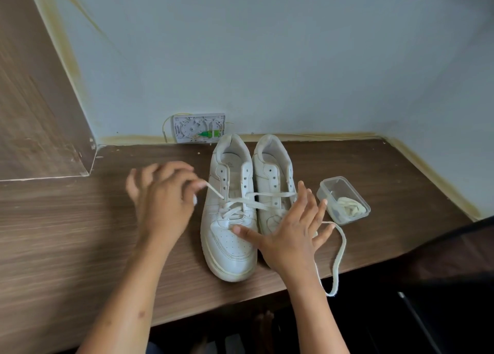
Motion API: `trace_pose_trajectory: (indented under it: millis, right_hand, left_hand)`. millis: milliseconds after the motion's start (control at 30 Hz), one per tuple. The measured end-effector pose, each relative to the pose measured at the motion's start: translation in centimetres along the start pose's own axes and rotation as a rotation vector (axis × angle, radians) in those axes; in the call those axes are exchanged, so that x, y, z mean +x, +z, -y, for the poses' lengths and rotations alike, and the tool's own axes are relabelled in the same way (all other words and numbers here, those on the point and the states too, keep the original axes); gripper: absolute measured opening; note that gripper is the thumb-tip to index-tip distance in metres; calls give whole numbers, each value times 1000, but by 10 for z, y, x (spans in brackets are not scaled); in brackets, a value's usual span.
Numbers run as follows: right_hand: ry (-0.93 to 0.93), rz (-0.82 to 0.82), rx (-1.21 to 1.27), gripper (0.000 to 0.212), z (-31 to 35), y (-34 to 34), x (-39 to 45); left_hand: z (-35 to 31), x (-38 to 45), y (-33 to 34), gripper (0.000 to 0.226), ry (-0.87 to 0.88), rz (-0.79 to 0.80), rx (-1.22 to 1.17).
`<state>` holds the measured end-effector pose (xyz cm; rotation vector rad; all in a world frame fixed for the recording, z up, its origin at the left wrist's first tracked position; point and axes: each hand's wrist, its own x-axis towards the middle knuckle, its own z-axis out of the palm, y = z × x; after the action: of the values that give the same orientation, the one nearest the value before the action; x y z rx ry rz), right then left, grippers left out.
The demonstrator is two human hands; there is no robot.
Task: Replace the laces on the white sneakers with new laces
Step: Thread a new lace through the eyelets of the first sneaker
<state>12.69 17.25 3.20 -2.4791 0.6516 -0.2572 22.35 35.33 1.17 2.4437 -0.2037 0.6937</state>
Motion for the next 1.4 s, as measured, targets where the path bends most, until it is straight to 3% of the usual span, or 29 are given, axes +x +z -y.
trace_pose_trajectory:
  millis: [100, 200, 400, 500, 567, 667, 767, 833, 1000, 1100, 1167, 1233, 1300, 1400]
  right_hand:
    - [-2, 10, 2, 149, 0, 0, -1]
    - [-2, 20, 3, 147, 0, -1, 0]
    - [-7, 18, 7, 146, 0, 0, 0]
    - [-5, 22, 6, 145, -1, 0, 0]
    - [-3, 23, 3, 146, -1, 0, 0]
    - [-1, 29, 1, 146, -2, 0, 0]
    - [0, 40, 2, 146, -2, 0, 1]
    - [2, 38, 2, 145, -2, 0, 1]
    - [2, 43, 0, 145, -2, 0, 2]
    - [0, 37, 7, 145, -2, 1, 2]
    - [-1, 44, 12, 144, -2, 1, 2]
    - [-2, 49, 11, 144, -2, 0, 1]
    - [-3, 47, 10, 144, -2, 0, 2]
    - [3, 60, 4, 144, -2, 0, 2]
  left_hand:
    - [19, 3, -13, 19, -326, -129, 54]
    - [28, 4, -17, 20, -434, -49, 74]
    - [0, 3, -1, 35, 147, 167, -151]
    - [-7, -1, 4, 28, 201, 118, -91]
    - [-1, 1, 0, 22, 57, -1, -25]
    - [16, 5, -12, 16, -295, -140, 23]
    - [27, 5, -19, 20, -465, -115, 58]
    - [26, 5, -17, 22, -376, -13, 10]
    - [4, 4, -4, 35, 103, 201, -130]
    - [-5, -1, 3, 28, 191, 150, -77]
    - [0, 1, 2, 19, 97, 15, -17]
    - [12, 3, -4, 15, -115, -87, 27]
    - [23, 4, -8, 20, -324, -118, 34]
    - [24, 4, -8, 23, -385, -70, 36]
